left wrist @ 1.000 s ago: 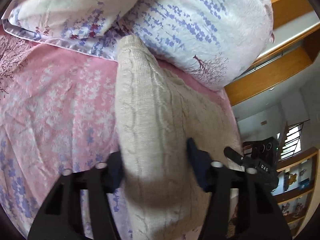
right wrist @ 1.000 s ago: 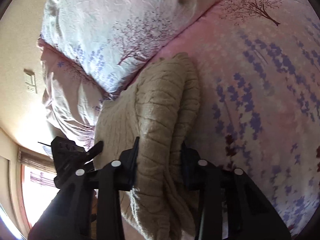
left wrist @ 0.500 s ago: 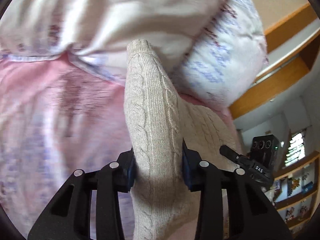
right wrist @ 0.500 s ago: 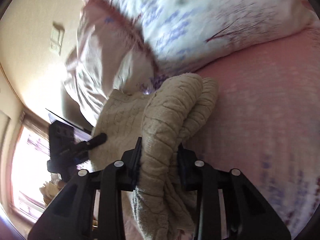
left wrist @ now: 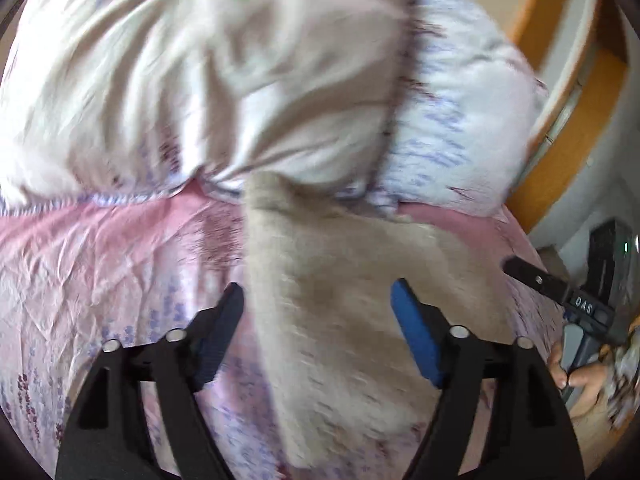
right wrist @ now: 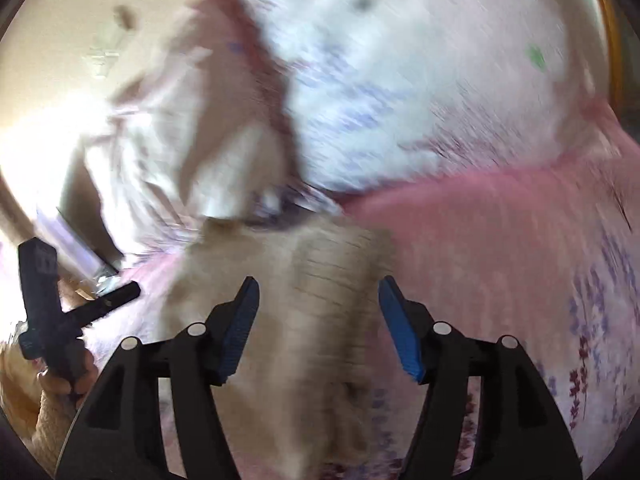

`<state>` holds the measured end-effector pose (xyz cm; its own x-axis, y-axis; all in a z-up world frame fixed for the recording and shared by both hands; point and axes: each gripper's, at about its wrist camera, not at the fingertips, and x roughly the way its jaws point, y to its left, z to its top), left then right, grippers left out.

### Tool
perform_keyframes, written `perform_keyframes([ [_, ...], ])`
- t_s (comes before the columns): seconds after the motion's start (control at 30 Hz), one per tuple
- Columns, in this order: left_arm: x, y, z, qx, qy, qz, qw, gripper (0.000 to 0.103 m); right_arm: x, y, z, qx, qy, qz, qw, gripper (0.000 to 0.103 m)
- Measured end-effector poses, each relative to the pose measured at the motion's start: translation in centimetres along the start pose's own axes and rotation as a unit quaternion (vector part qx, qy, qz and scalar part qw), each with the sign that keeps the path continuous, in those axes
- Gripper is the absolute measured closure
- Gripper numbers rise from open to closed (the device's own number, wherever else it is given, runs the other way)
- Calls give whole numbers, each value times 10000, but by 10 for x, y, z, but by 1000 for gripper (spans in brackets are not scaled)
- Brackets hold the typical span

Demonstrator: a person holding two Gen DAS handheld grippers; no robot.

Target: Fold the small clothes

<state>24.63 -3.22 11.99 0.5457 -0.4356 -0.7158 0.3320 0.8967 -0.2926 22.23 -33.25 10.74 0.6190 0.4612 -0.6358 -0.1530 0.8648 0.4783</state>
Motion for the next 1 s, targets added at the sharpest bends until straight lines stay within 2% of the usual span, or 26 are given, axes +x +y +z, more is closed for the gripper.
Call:
perform_keyframes([
  [0.13,9,-30,-8,241,276,-371,9986,22,25,21,-8,-112,530,460,9975,41],
  [0.2,21,-32,-16,235,537,-520,9969,22,30,18,-14,-64,672,383,9970,41],
  [0.27,32,-29,-24,255,729,-410,9962,22,42,11,-15,35,797,165,9967,44],
  [0.33,44,-29,-28,245,775,-396,9959,22,50,0,-18,150,838,22,9964,51],
  [0.47,53,-34,-28,340,710,-303,9964,19,53,-20,-15,683,835,330,9936,52],
  [0.53,47,-38,-31,481,686,-144,9964,20,43,-14,-18,618,797,328,9944,52],
  [0.57,40,-40,-35,595,626,-44,9963,20,35,-9,-20,430,710,258,9962,52],
  [0.63,22,-48,-45,1029,389,457,9929,20,14,11,-31,-260,478,22,9985,50],
  [0.7,11,-56,-56,1516,154,1063,9826,19,1,24,-44,-820,336,-283,9957,50],
  [0.73,10,-56,-60,1603,140,1175,9800,19,-3,30,-52,-1070,319,-498,9925,50],
  [0.8,17,-51,-64,1526,343,1246,9798,19,0,36,-61,-1381,379,-941,9852,50],
  [0.83,22,-49,-65,1481,410,1299,9795,19,9,37,-66,-1534,479,-1339,9779,50],
  [0.87,29,-46,-66,1423,494,1368,9791,19,17,38,-69,-1620,586,-1553,9727,50],
  [0.93,36,-46,-68,1449,515,1501,9766,18,27,36,-76,-1619,731,-1730,9688,49],
  [1.0,35,-48,-69,1465,492,1555,9757,18,22,37,-77,-1541,613,-1780,9699,49],
])
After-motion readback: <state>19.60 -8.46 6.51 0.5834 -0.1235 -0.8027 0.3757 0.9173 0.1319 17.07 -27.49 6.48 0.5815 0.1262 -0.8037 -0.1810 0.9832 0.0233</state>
